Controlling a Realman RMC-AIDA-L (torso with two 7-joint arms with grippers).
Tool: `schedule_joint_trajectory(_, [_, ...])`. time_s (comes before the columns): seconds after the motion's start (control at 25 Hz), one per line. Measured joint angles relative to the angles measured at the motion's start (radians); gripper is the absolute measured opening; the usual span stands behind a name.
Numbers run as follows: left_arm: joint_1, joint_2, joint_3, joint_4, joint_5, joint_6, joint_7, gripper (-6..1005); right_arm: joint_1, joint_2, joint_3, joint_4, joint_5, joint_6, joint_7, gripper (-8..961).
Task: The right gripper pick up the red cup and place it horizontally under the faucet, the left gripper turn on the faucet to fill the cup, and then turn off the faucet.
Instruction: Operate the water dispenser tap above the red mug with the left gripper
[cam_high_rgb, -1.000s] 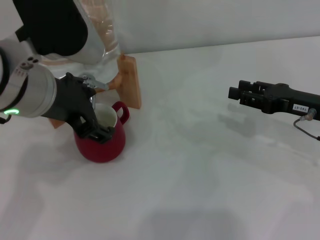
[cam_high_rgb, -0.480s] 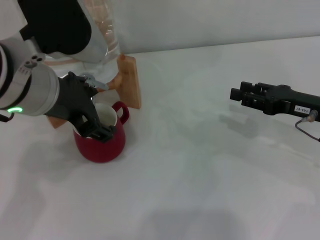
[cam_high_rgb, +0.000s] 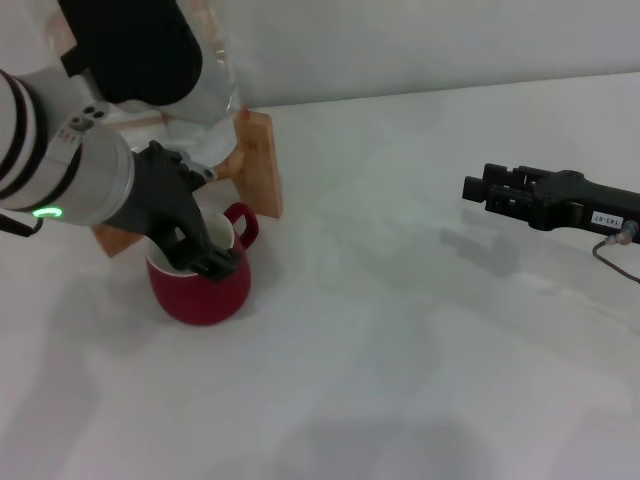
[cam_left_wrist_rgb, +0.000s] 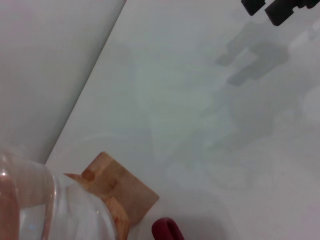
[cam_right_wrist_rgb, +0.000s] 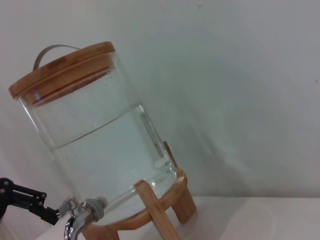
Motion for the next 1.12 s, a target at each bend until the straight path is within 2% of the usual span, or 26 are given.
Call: schedule_joint_trajectory(1.12, [-0.028, 0.0, 0.029, -0.031, 0.038, 0.031, -0.007, 892, -0.002, -0.003, 0.003, -0.006, -0.001, -0.012, 0.0, 529])
